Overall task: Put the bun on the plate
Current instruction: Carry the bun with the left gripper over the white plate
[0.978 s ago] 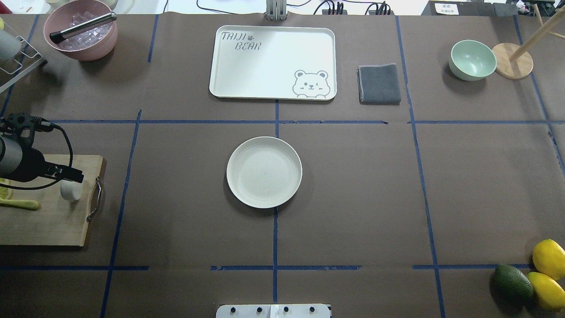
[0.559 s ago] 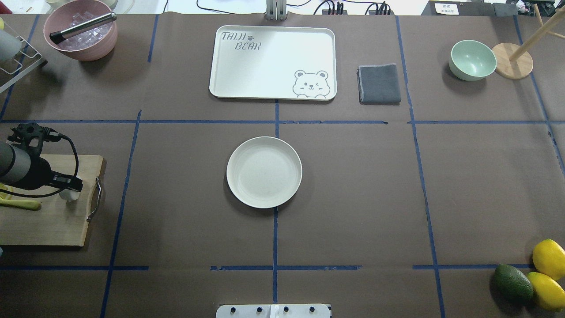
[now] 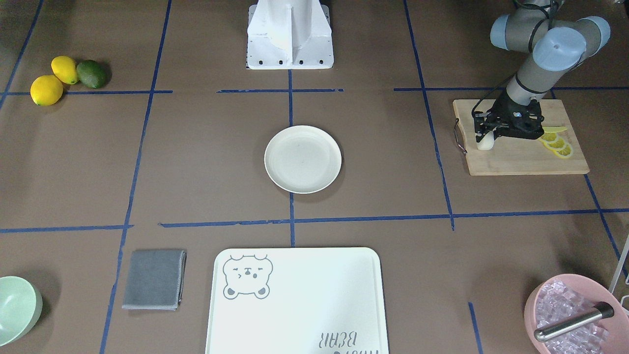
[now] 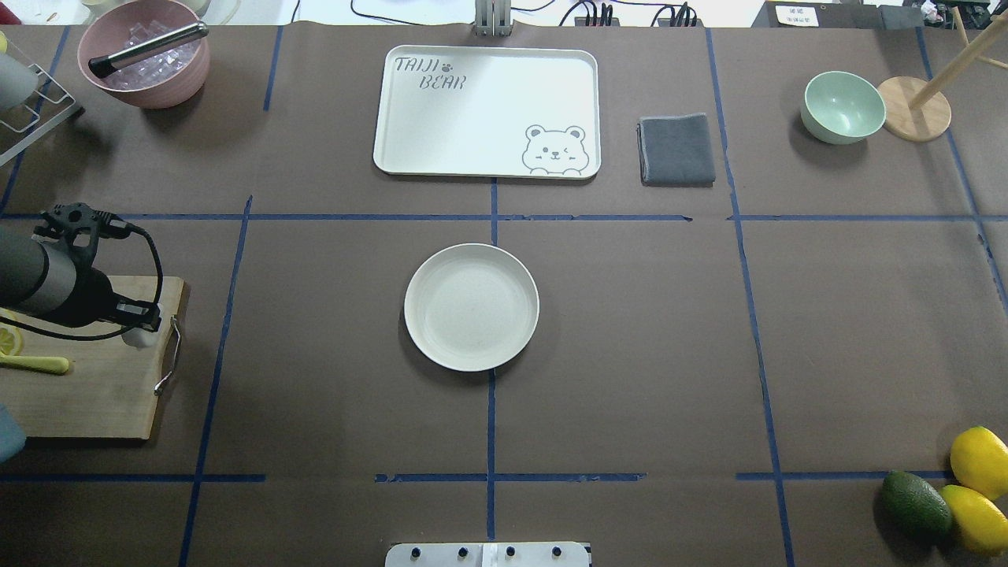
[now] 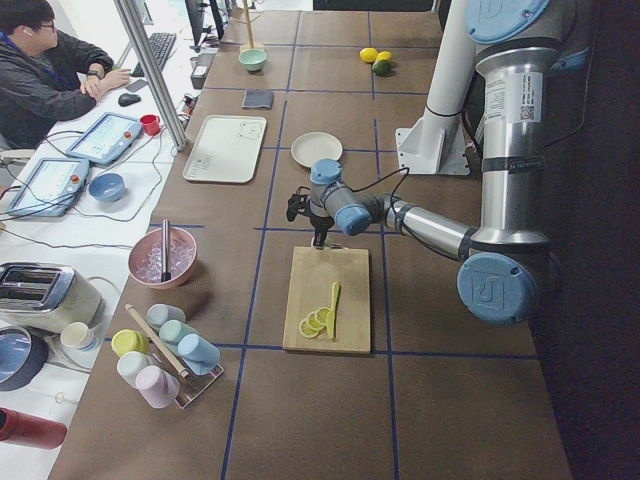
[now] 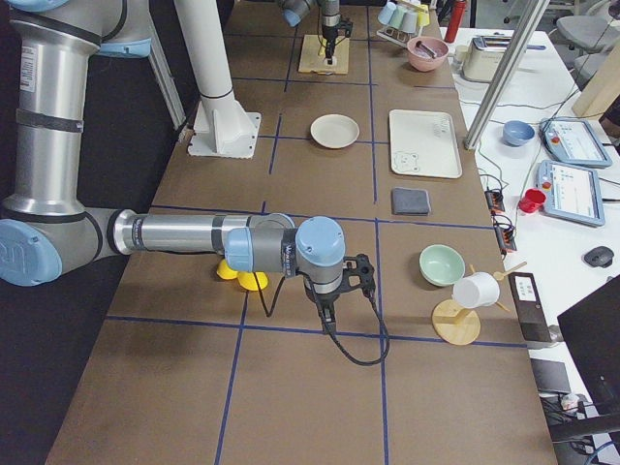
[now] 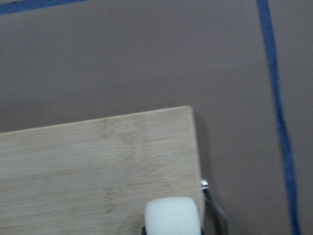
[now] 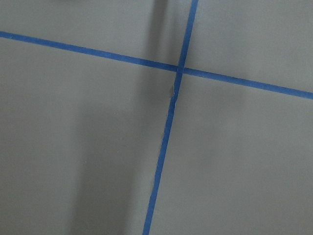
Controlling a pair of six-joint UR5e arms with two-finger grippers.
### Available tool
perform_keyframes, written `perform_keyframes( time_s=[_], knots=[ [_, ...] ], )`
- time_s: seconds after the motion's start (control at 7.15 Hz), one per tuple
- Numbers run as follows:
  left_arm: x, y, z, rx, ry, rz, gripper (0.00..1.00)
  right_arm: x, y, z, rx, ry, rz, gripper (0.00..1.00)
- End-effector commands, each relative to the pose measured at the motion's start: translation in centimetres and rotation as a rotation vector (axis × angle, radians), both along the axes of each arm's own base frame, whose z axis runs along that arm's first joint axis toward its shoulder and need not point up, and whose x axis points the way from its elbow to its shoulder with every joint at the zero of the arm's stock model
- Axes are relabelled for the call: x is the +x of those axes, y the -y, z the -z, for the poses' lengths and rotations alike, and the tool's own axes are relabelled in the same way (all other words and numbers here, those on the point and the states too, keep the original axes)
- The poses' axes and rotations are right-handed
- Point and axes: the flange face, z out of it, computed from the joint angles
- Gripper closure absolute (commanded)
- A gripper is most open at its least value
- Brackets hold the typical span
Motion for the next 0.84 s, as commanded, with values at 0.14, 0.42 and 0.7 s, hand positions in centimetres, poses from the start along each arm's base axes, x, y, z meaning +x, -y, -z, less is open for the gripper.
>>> perform_keyframes(
  time_s=[0.14,0.42,0.7],
  knots=[
    [8.5,2.3,16.8,-0.085,-0.014,0.023,0.63,0.0,-0.2,-0.1,-0.001,0.002,-0.001,0.0],
    [17.9,1.1,25.3,-0.176,-0.038,0.079,0.63,0.0,-0.2,-0.2,-0.004,0.0,-0.001,0.0],
    [26.5,1.4,30.3,-0.188,-0.015,0.135,0.63,0.0,-0.2,-0.2,-0.004,0.0,0.001,0.0]
  ],
)
